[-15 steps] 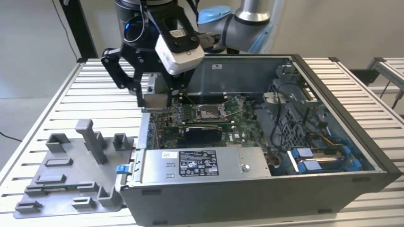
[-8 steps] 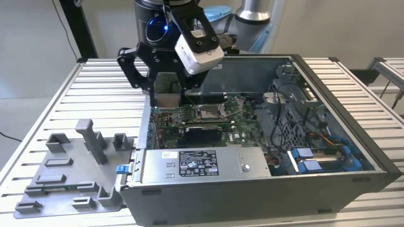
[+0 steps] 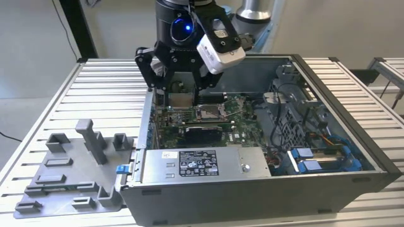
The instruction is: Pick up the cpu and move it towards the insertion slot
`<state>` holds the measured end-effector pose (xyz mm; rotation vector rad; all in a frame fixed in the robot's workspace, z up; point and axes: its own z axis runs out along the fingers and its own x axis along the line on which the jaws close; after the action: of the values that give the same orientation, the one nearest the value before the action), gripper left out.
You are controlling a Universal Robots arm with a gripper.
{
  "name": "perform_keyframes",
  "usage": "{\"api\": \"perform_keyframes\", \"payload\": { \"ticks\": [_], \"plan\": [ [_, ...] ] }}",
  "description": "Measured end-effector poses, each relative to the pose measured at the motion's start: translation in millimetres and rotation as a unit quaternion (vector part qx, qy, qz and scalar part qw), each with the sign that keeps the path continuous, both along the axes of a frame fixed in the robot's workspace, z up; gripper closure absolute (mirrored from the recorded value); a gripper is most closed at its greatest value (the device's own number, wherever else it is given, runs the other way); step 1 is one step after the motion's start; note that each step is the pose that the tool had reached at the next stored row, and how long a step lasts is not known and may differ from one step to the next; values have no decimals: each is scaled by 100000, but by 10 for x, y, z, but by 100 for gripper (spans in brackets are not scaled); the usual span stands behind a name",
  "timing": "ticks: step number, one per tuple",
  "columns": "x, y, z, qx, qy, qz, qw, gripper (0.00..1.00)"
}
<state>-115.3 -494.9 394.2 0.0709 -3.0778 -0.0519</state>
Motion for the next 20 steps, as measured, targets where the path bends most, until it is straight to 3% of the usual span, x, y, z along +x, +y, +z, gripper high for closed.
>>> {"api": "perform_keyframes", "payload": {
  "ticks": [9,20],
  "plan": [
    [252,0,0,-1,278,5,100000,100],
    [305,3,-1,4,280,2,100000,100]
  ]
}}
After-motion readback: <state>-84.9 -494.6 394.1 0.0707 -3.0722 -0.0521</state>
